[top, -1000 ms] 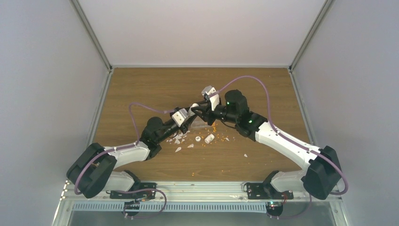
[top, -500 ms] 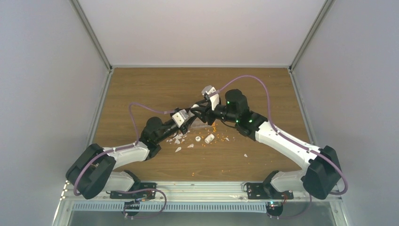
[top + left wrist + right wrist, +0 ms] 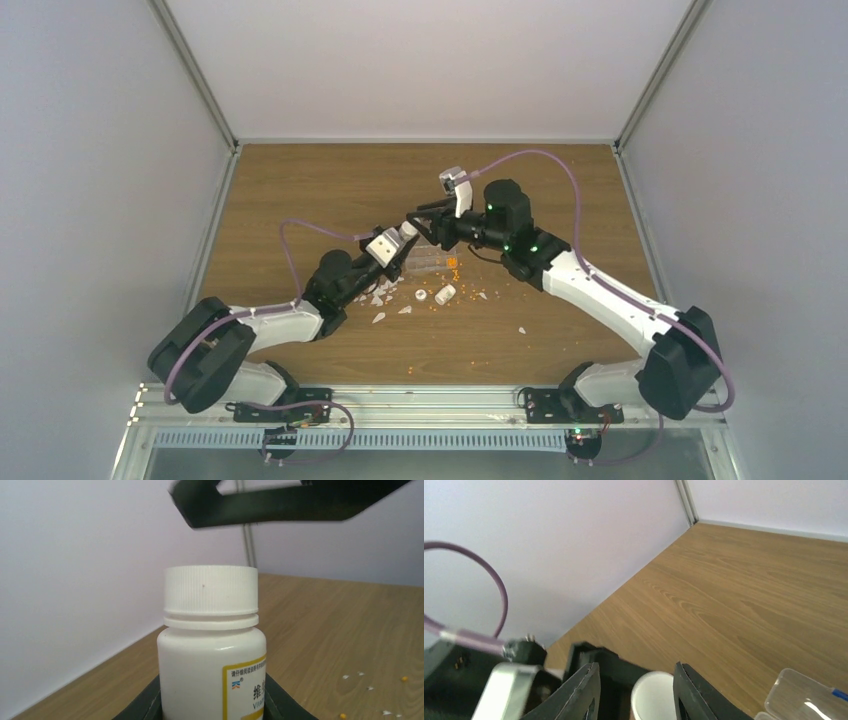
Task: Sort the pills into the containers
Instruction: Unscrew the lid of the pill bottle.
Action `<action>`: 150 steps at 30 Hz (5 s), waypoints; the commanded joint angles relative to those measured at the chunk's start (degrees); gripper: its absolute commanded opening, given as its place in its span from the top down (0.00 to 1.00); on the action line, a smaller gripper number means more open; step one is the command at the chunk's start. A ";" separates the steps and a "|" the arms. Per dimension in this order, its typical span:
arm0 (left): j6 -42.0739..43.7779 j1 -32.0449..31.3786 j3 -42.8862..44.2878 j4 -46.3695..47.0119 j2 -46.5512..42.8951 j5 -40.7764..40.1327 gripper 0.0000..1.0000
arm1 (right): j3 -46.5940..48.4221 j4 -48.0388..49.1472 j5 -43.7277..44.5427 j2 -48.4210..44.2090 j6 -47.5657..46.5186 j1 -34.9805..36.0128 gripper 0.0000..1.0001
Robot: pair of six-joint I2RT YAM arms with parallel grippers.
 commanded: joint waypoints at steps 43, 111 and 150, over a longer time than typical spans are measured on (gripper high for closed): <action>2.04 -3.88 4.49 3.31 6.64 -13.80 0.47 | 4.97 -4.88 4.13 6.87 -0.89 0.41 0.42; -1.26 -0.54 2.20 0.18 -0.37 -3.28 0.42 | 3.01 1.82 0.93 5.07 -1.68 0.61 0.00; -0.52 -0.45 -1.47 1.00 -7.10 7.23 0.42 | -1.42 1.20 -39.90 2.49 -22.37 -2.92 0.46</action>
